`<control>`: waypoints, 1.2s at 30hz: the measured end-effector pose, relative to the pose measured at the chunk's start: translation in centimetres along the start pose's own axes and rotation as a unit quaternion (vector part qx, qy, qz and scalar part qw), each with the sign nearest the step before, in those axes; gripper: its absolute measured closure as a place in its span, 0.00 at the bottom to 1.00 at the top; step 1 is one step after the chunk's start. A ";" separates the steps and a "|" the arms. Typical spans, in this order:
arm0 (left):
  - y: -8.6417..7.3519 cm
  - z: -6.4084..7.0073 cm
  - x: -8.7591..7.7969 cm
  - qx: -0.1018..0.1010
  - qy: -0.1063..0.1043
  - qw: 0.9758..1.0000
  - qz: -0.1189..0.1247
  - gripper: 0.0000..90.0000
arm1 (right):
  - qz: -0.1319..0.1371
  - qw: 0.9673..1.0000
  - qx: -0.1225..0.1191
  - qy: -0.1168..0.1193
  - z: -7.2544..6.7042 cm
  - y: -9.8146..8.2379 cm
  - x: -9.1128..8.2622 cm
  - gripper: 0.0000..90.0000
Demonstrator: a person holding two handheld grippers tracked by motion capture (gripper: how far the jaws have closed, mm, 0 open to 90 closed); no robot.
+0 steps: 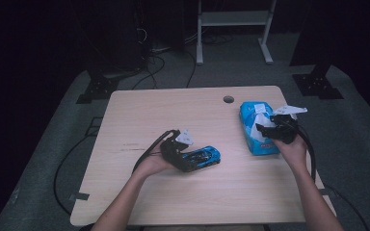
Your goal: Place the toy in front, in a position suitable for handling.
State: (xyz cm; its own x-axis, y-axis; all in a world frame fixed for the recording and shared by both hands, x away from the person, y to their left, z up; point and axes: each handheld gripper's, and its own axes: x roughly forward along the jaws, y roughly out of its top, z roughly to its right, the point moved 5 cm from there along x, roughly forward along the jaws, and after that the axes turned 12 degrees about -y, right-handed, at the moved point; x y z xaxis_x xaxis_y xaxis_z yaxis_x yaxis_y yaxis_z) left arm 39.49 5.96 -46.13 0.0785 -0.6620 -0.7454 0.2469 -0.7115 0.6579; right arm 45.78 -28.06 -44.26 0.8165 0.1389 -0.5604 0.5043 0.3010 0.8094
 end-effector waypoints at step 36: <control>-2.8 -0.2 0.1 -0.016 0.001 0.997 0.073 0.11 | 0.123 0.988 0.054 0.073 -0.6 3.6 -7.1 0.97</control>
State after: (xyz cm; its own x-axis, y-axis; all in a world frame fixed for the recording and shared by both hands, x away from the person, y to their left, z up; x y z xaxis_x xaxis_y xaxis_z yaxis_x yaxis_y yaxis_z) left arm 39.02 7.97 -48.08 0.1180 -0.7568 -0.6430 0.2630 -0.6005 0.7551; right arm 41.60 -27.37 -37.44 0.8732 0.3324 -0.3565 0.3282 0.1399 0.9342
